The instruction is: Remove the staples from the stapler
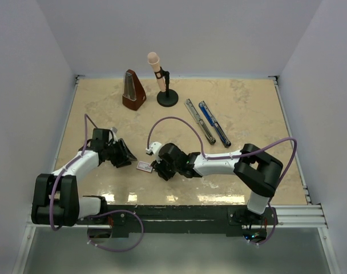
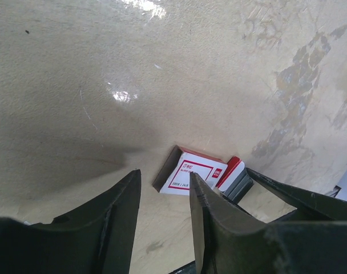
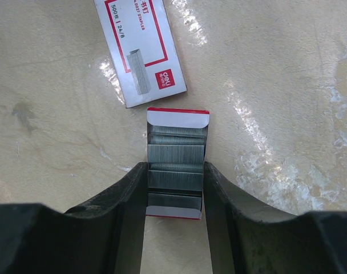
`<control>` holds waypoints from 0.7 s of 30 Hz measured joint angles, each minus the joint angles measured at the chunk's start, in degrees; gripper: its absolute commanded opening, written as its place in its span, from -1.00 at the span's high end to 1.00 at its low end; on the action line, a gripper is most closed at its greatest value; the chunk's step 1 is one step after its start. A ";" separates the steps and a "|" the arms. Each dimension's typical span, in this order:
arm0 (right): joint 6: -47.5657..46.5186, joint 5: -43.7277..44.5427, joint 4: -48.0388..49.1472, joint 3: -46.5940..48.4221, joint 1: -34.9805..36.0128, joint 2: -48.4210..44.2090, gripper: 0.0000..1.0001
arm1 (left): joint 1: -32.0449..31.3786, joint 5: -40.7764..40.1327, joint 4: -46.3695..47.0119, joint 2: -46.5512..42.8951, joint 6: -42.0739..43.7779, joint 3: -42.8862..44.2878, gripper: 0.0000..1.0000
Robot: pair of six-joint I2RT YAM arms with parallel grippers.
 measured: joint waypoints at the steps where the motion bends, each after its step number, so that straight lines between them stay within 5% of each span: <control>1: 0.00 0.00 0.00 0.00 0.02 0.00 0.21 | -0.09 0.13 0.24 0.17 0.00 -0.09 0.16; 21: -1.97 -0.24 0.02 0.24 0.33 0.28 0.21 | -0.50 2.43 2.89 2.43 0.00 -0.85 0.37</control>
